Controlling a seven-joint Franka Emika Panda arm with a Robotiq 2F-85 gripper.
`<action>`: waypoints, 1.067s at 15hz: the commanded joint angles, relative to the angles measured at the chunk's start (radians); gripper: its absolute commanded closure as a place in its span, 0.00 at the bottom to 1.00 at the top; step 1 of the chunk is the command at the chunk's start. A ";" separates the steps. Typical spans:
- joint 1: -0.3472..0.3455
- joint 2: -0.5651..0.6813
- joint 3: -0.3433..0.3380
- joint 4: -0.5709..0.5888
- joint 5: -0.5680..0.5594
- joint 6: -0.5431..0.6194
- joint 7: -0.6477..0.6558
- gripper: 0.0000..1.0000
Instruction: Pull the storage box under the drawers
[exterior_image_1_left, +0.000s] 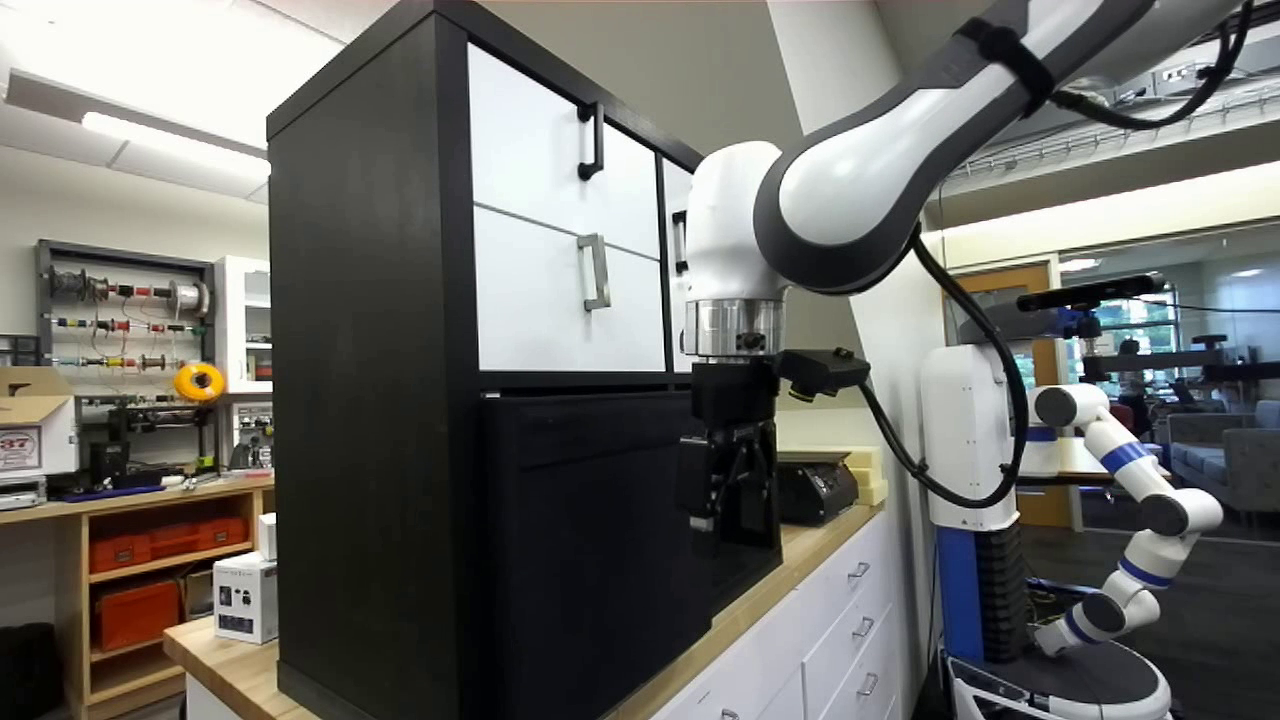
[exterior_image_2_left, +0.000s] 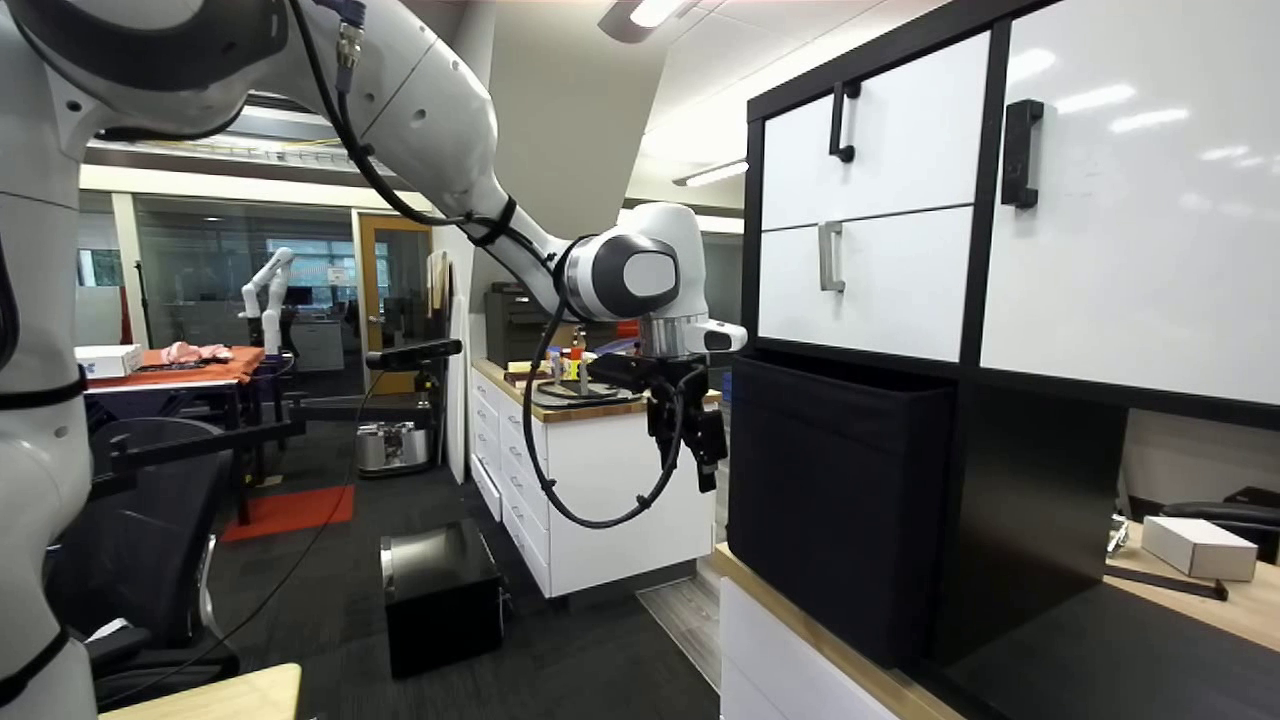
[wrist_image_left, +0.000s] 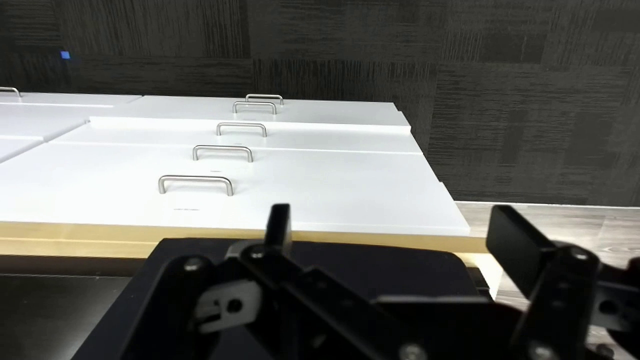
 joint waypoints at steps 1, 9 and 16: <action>0.002 -0.053 -0.010 -0.032 -0.031 0.020 0.010 0.00; -0.006 -0.110 -0.006 -0.039 0.006 -0.128 -0.020 0.00; -0.015 -0.178 -0.009 -0.085 0.001 -0.220 -0.006 0.00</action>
